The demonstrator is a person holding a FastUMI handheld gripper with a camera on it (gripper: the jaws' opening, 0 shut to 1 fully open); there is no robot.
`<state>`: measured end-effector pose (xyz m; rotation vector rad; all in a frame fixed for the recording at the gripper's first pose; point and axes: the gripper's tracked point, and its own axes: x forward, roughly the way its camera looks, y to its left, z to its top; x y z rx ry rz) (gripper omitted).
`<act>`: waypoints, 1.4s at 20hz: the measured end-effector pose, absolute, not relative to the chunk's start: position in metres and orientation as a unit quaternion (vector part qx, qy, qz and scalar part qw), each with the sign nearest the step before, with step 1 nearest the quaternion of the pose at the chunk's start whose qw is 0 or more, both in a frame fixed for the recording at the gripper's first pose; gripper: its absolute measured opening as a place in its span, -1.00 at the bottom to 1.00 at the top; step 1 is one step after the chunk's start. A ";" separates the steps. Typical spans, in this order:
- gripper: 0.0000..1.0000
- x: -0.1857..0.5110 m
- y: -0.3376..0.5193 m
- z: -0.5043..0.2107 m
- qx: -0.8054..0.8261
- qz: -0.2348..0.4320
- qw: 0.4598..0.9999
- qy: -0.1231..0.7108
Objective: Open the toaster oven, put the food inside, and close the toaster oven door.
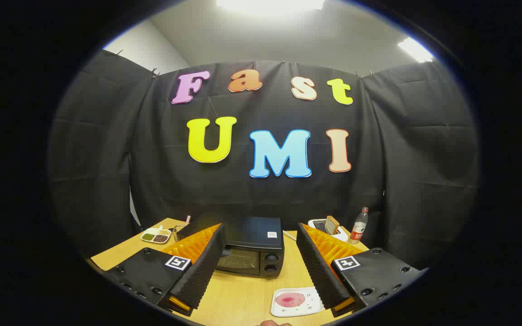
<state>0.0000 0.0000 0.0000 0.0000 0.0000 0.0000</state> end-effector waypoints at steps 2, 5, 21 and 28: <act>0.98 0.007 0.002 -0.002 0.001 0.000 1.000 0.007; 0.98 0.018 0.007 -0.005 0.003 -0.001 1.000 0.019; 0.98 0.085 0.030 -0.042 0.019 0.001 0.997 0.070; 0.98 0.113 0.047 -0.065 0.013 0.003 0.996 0.092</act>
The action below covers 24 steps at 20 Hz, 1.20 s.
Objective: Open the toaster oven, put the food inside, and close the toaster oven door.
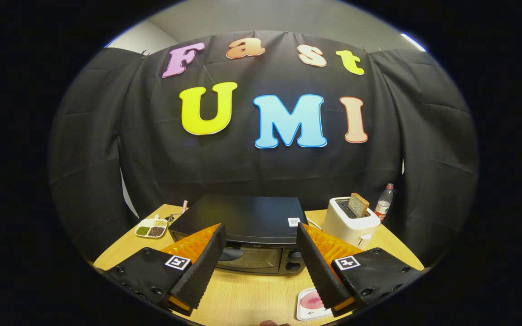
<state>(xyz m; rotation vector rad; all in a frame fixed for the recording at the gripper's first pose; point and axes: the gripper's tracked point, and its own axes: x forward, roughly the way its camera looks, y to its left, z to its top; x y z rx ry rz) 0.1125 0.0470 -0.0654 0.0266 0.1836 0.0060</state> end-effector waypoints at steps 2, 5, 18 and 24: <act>0.98 0.122 0.055 -0.075 0.013 0.006 0.995 0.100; 0.98 0.141 0.064 -0.083 0.011 0.003 0.994 0.105; 0.98 0.203 0.111 -0.157 0.043 -0.009 0.978 0.202; 0.97 0.203 0.120 -0.167 0.008 -0.016 0.977 0.211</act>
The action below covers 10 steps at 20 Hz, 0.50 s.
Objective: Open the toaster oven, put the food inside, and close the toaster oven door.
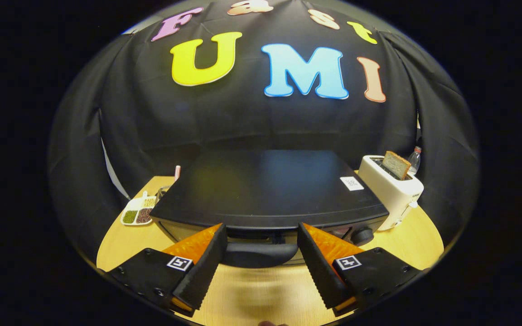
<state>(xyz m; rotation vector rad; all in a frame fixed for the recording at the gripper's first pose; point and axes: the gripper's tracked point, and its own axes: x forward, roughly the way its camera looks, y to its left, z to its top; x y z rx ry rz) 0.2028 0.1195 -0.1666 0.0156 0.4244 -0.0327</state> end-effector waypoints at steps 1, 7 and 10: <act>0.97 0.199 0.119 -0.168 0.003 -0.016 0.976 0.216; 0.97 0.197 0.122 -0.169 0.008 -0.006 0.973 0.230; 0.98 0.196 0.124 -0.171 0.011 0.001 0.971 0.240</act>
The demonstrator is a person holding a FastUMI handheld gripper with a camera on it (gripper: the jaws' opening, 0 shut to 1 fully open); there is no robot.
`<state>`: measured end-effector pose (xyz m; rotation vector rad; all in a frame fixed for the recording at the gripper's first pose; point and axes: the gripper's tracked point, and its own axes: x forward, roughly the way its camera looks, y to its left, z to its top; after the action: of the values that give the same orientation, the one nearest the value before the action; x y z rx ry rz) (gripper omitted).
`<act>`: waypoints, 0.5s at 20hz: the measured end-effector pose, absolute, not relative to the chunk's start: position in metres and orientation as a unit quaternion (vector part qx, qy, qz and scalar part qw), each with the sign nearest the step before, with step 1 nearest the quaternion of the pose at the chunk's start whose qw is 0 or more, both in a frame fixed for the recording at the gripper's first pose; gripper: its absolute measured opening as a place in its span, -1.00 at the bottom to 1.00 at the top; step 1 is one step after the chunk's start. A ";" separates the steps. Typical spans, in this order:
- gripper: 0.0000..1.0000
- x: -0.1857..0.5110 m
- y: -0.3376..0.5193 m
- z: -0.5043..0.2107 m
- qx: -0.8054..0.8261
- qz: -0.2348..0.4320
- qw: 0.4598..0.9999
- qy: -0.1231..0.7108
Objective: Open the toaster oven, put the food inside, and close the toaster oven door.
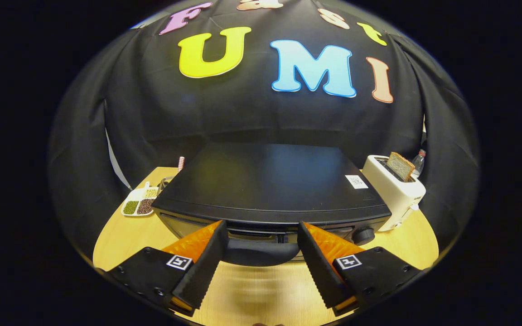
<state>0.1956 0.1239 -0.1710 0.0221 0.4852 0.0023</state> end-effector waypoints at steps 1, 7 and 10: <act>0.98 0.194 0.124 -0.172 0.010 0.005 0.970 0.243; 0.98 0.173 0.126 -0.178 0.003 0.008 0.967 0.256; 0.97 0.163 0.127 -0.181 -0.003 0.012 0.966 0.260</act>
<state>0.1632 0.1265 -0.1812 -0.0066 0.5262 0.0245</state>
